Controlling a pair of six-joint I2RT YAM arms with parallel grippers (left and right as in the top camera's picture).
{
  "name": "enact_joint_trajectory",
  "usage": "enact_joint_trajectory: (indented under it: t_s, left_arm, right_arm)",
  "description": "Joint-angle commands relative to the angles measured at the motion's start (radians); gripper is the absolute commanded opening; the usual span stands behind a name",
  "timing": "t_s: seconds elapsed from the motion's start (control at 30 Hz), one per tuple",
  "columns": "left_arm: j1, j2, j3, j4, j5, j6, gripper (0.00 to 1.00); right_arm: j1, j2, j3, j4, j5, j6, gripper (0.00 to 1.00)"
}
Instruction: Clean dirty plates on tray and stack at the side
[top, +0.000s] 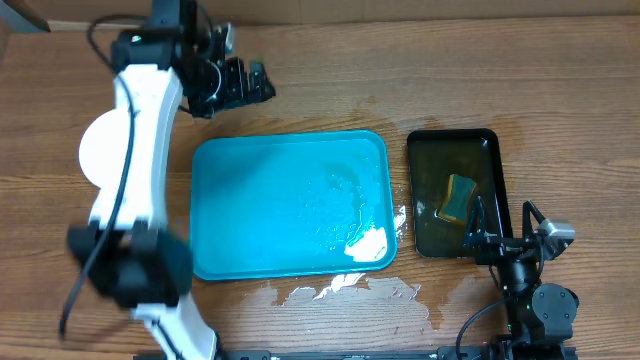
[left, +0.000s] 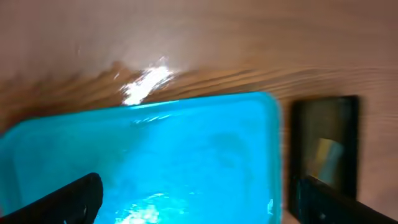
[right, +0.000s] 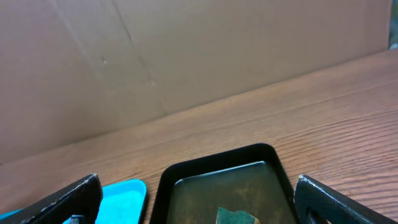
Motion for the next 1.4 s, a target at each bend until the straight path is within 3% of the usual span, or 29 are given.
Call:
enact_joint_trajectory:
  t_s: [0.0,0.2,0.33,0.5,0.7,0.93,1.1,1.37]
  left_arm:
    - [-0.006,-0.230,0.009,-0.003,0.001,0.019,1.00]
    - [-0.006,-0.522,0.009,-0.003,0.001,0.019,1.00]
    - [-0.005,-0.684,0.005,-0.014,-0.121,0.086,1.00]
    - [0.011,-0.880,-0.083,-0.031,-0.133,0.087,1.00]
    - [0.122,-1.107,-0.345,-0.040,-0.141,0.087,1.00]
    - [0.134,-1.400,-0.766,0.012,-0.156,0.087,1.00]
    - [0.134,-1.571,-1.038,0.274,-0.154,0.079,1.00]
    - [0.133,-1.802,-1.468,1.047,-0.148,-0.020,1.00]
  right_arm:
    - [-0.002,-0.010,-0.010,0.006,0.010,-0.003,1.00]
    - [-0.002,-0.010,-0.010,0.006,0.010,-0.003,1.00]
    - [-0.002,-0.010,-0.010,0.006,0.010,-0.004,1.00]
    - [-0.002,-0.010,-0.010,0.006,0.010,-0.003,1.00]
    - [-0.002,-0.010,-0.010,0.006,0.010,-0.004,1.00]
    - [-0.002,-0.010,-0.010,0.006,0.010,-0.003,1.00]
    - [-0.002,-0.010,-0.010,0.006,0.010,-0.003,1.00]
    - [-0.002,-0.010,-0.010,0.006,0.010,-0.003,1.00]
